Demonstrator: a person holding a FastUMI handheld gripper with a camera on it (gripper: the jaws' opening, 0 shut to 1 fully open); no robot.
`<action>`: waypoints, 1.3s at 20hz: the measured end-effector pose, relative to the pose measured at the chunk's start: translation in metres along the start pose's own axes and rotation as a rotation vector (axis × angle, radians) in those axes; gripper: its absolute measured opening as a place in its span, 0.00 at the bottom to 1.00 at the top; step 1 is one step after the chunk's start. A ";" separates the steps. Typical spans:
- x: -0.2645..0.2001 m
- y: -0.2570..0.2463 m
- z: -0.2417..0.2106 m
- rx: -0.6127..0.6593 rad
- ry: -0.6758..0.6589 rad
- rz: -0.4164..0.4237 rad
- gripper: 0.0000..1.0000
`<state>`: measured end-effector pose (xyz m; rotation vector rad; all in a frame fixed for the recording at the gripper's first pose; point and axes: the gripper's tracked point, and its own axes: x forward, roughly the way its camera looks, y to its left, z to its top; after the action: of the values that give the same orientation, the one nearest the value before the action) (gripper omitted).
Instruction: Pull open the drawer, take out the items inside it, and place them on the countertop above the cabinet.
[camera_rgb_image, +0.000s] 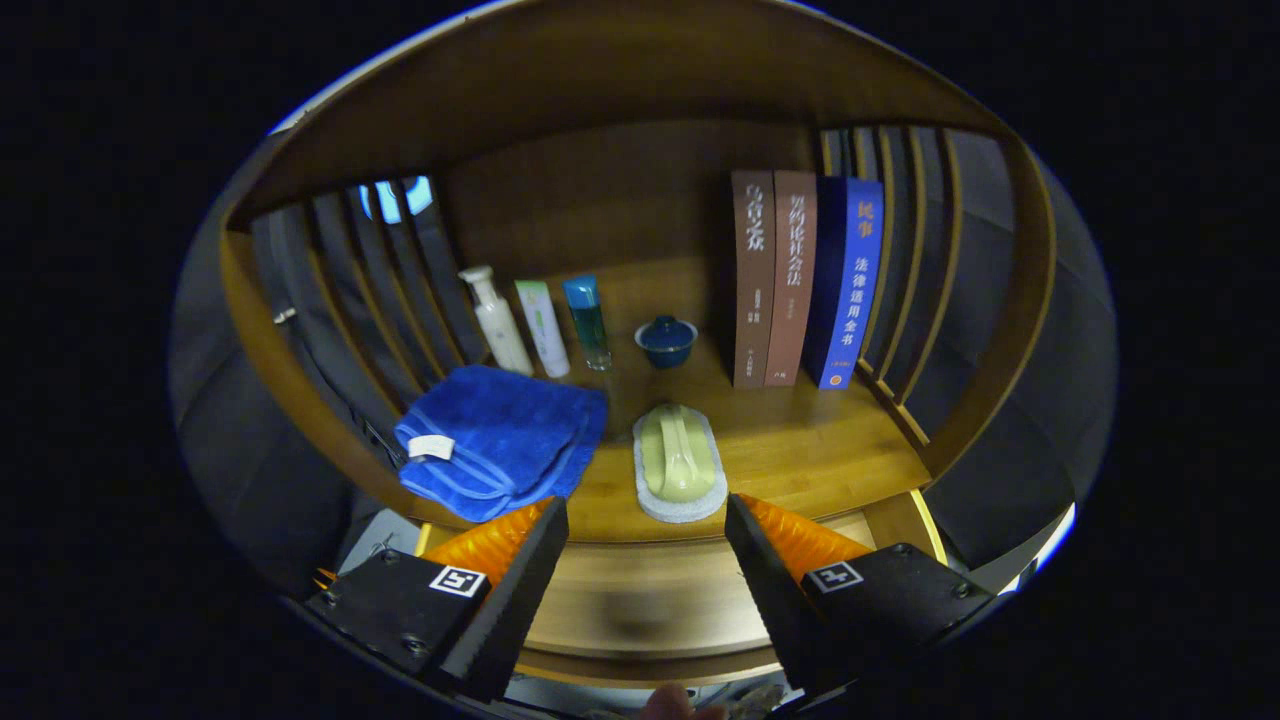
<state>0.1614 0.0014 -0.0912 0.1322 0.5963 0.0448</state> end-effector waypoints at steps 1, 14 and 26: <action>-0.013 0.001 0.002 -0.006 -0.057 0.007 1.00; -0.132 0.001 -0.038 -0.134 -0.660 0.027 0.99; -0.087 -0.029 -0.169 -0.086 -0.567 -0.019 1.00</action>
<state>-0.0052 -0.0154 -0.1852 0.0509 0.0293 0.0133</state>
